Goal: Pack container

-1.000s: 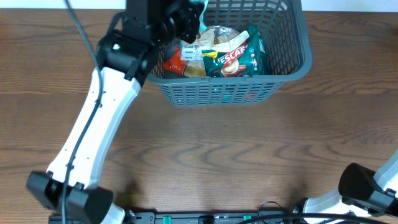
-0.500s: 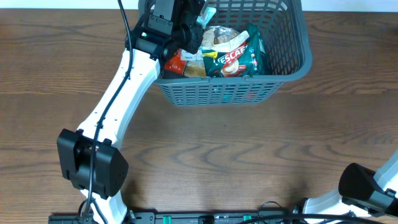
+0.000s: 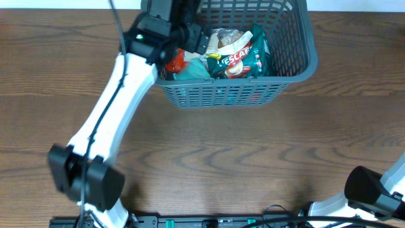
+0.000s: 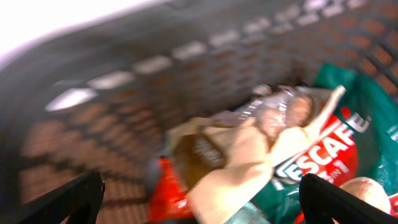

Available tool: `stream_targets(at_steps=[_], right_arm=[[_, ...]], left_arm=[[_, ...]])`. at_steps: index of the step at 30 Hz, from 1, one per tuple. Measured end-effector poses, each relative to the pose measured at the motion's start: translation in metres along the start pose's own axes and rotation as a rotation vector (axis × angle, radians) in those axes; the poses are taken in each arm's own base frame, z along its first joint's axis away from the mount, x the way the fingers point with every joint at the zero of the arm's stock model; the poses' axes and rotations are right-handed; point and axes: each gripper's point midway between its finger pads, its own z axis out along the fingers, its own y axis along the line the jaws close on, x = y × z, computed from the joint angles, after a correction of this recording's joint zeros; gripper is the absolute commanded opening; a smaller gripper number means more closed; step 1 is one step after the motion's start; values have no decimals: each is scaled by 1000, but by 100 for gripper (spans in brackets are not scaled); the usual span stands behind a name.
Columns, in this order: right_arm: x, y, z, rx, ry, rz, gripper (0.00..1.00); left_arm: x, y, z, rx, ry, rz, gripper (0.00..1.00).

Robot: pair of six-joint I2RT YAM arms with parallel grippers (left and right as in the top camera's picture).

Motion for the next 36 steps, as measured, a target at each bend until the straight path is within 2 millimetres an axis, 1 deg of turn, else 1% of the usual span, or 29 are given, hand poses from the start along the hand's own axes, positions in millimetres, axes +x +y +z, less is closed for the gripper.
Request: stream_targets(at_steps=[3, 4, 5, 6, 7, 9, 10, 12, 14, 17, 19, 21, 36], right_arm=[[0, 0, 0, 0, 0, 0, 99], [0, 0, 0, 0, 0, 0, 99], [0, 0, 0, 0, 0, 0, 99], [0, 0, 0, 0, 1, -1, 99], [0, 0, 0, 0, 0, 0, 99], [0, 0, 0, 0, 1, 0, 99], [0, 0, 0, 0, 0, 0, 99], [0, 0, 0, 0, 0, 0, 99], [0, 0, 0, 0, 1, 0, 99], [0, 0, 0, 0, 1, -1, 99], [0, 0, 0, 0, 1, 0, 99], [0, 0, 0, 0, 0, 0, 99], [0, 0, 0, 0, 1, 0, 99]], left_arm=[[-13, 30, -47, -118, -47, -47, 99], [-16, 42, -68, -166, -65, -66, 99], [-20, 58, -95, -229, -92, -87, 99], [-21, 63, -104, -252, -101, -94, 98], [-18, 74, -122, -295, -100, -108, 98], [-6, 89, -155, -360, -79, -130, 99], [-2, 98, -175, -398, -84, -146, 99], [3, 108, -201, -445, -99, -169, 99], [4, 116, -227, -483, -135, -189, 99], [3, 121, -254, -517, -187, -208, 98], [2, 123, -265, -530, -207, -214, 99], [3, 123, -271, -536, -216, -215, 99], [3, 122, -271, -536, -214, -215, 99]])
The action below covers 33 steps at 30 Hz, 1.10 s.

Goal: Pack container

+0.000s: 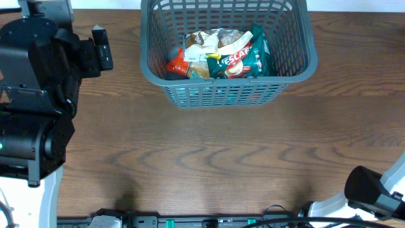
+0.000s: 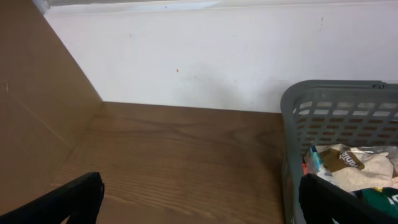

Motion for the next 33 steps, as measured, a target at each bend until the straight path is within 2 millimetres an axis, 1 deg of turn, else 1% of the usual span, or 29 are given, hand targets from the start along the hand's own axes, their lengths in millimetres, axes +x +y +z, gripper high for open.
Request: stream_targets(at_steps=[7, 12, 15, 17, 18, 20, 22, 23, 25, 27, 28, 30, 33], right_arm=[[0, 0, 0, 0, 0, 0, 99], [0, 0, 0, 0, 0, 0, 99], [0, 0, 0, 0, 0, 0, 99], [0, 0, 0, 0, 0, 0, 99], [0, 0, 0, 0, 0, 0, 99], [0, 0, 0, 0, 0, 0, 99], [0, 0, 0, 0, 0, 0, 99], [0, 0, 0, 0, 0, 0, 99], [0, 0, 0, 0, 0, 0, 99], [0, 0, 0, 0, 0, 0, 99], [0, 0, 0, 0, 0, 0, 99], [0, 0, 0, 0, 0, 0, 99], [0, 0, 0, 0, 0, 0, 99]], left_arm=[[0, 0, 0, 0, 0, 0, 99], [4, 0, 0, 0, 17, 5, 98], [2, 0, -7, 16, 3, 1, 99], [-2, 0, -20, 40, -25, -8, 99], [-4, 0, -29, 53, -47, -15, 99], [-10, 5, -55, 76, -107, -37, 99], [-10, 13, -83, 92, -163, -65, 99], [-7, 17, -99, 100, -192, -85, 99], [2, 23, -122, 112, -233, -119, 99], [15, 29, -140, 120, -267, -153, 99], [25, 32, -146, 124, -281, -170, 99], [44, 33, -149, 130, -288, -193, 99], [77, 30, -139, 137, -276, -219, 99]])
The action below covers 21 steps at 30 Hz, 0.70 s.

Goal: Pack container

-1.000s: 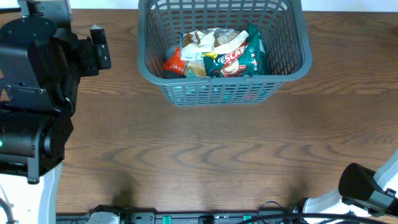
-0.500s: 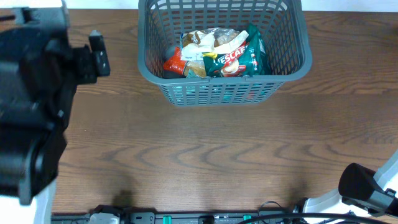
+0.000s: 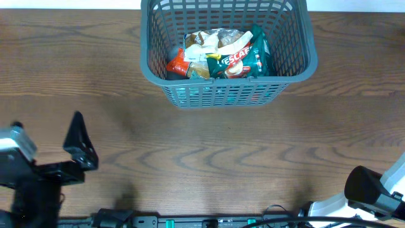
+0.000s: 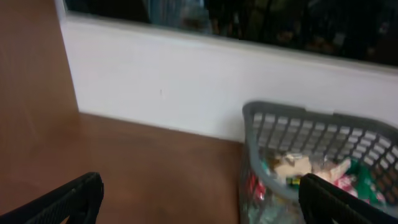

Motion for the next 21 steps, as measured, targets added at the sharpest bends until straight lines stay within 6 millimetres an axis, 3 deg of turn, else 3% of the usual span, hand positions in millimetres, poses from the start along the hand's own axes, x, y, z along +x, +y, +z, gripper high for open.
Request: stream_targets(at_steps=[4, 12, 21], right_arm=[[0, 0, 0, 0, 0, 0, 99], [0, 0, 0, 0, 0, 0, 99], [0, 0, 0, 0, 0, 0, 99]], left_arm=[[56, 8, 12, -7, 21, -55, 99], [146, 21, 48, -20, 2, -178, 99], [197, 25, 75, -12, 34, -205, 99]])
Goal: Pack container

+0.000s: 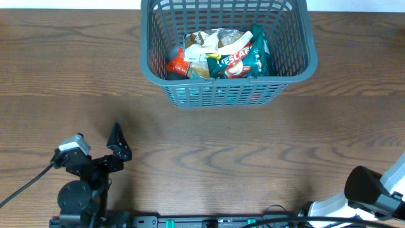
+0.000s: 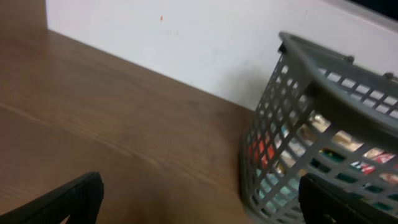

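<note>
A grey mesh basket (image 1: pixel 228 82) stands at the back middle of the wooden table. Inside it lie a green Nescafe packet (image 1: pixel 242 60), a red packet (image 1: pixel 176 64) and a beige packet (image 1: pixel 212 41). My left gripper (image 1: pixel 117 144) sits low at the front left, far from the basket, on its folded arm. In the left wrist view the left gripper (image 2: pixel 199 186) is open, its dark fingers (image 2: pixel 65 202) wide apart with only bare wood between them. The basket (image 2: pixel 311 112) shows at the right, packets visible through the mesh. The right gripper is out of view.
Part of the right arm (image 1: pixel 373 190) rests at the front right corner. A white wall (image 2: pixel 186 37) rises behind the table. Cables and a rail (image 1: pixel 202 221) run along the front edge.
The left arm has folded down further at the front left, and its gripper now sits lower and a little to the right. It is still open and holds nothing. The basket is unchanged.
The left gripper was open inside the basket, right over the packets. Then it was outside, high up to the left of the basket. After that it stood at the front left of the table, and now it rests low there on the folded arm.
</note>
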Available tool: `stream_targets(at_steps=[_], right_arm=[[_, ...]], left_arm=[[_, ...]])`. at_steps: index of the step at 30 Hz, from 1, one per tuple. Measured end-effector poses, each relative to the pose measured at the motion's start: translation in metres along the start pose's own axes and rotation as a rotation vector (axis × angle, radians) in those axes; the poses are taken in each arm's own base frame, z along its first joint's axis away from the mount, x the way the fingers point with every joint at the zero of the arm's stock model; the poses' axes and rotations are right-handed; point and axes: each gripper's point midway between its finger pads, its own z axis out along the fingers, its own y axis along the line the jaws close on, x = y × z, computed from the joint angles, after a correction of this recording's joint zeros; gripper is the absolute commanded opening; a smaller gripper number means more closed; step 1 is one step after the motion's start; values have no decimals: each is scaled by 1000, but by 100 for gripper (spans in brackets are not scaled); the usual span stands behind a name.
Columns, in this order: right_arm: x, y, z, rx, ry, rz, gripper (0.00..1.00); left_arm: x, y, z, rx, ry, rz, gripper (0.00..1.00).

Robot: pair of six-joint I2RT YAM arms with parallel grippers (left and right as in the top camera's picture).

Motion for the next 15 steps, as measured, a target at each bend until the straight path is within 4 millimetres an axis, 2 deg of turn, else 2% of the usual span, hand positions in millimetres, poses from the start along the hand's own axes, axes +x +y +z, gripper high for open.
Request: stream_targets(at_steps=[7, 15], right_arm=[[0, 0, 0, 0, 0, 0, 99], [0, 0, 0, 0, 0, 0, 99]], left_arm=[[25, 7, 16, 2, 18, -1, 99], [48, 14, 24, -10, 54, 3, 98]])
